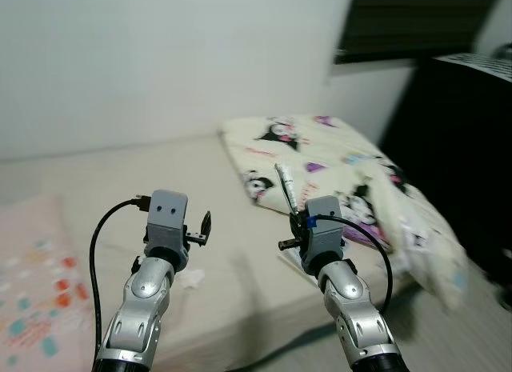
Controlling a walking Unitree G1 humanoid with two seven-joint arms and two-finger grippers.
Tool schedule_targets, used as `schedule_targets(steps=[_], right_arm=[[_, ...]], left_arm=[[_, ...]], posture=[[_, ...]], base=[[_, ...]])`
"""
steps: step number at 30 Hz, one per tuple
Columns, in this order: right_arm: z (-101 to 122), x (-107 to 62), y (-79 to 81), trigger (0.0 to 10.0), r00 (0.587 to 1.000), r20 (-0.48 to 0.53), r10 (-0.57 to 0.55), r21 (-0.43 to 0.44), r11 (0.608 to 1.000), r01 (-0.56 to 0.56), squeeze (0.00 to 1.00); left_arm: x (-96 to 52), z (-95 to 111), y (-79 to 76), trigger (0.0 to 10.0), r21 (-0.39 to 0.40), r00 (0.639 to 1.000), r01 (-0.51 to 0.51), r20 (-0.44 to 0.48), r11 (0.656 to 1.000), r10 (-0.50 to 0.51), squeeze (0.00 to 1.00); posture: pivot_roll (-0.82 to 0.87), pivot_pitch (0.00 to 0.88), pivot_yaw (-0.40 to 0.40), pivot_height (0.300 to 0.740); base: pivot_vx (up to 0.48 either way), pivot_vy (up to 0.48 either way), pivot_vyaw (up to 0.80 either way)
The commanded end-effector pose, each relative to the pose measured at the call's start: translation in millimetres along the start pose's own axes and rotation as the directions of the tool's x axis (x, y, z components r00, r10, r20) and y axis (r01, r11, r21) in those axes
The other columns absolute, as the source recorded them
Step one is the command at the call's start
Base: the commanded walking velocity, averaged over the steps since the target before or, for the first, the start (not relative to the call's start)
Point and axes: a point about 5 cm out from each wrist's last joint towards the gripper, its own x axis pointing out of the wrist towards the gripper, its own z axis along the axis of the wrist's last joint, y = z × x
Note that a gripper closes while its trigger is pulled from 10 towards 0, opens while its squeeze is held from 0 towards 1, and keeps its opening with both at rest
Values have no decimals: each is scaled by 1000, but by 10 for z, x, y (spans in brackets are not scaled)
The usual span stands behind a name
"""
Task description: Clean up the room
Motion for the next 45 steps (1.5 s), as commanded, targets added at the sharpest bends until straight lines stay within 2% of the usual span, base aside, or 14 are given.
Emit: schedule_targets(steps=[1,33,36,42,45], right_arm=[[-6,11,-1,10000,1000,-5,-6,-12,1000,6,0],[14,59,28,10000,999,-22,29,-38,999,-29,0],[-5,69,2,10000,1000,-22,12,-81,997,-13,0],[-45,71,-96,10000,999,-34,-40,-57,998,38,0],[-33,69,-113,10000,998,-26,-49,-8,999,49,0]], left_arm=[[7,14,18,10000,16,1000,-5,8,1000,5,0],[-9,-23,25,10000,16,1000,-15,3,1000,15,0],[4,-26,37,10000,18,1000,-16,0,1000,16,0],[58,-23,35,10000,31,1000,1,-6,1000,0,0],[74,-11,25,10000,32,1000,12,-6,999,-12,0]], posture=[[13,0,-71,740],[18,0,-86,740],[23,0,-70,740],[26,0,-38,740],[26,0,-24,740]], base=[[0,0,-800],[0,0,-800],[0,0,-800],[0,0,-800],[0,0,-800]])
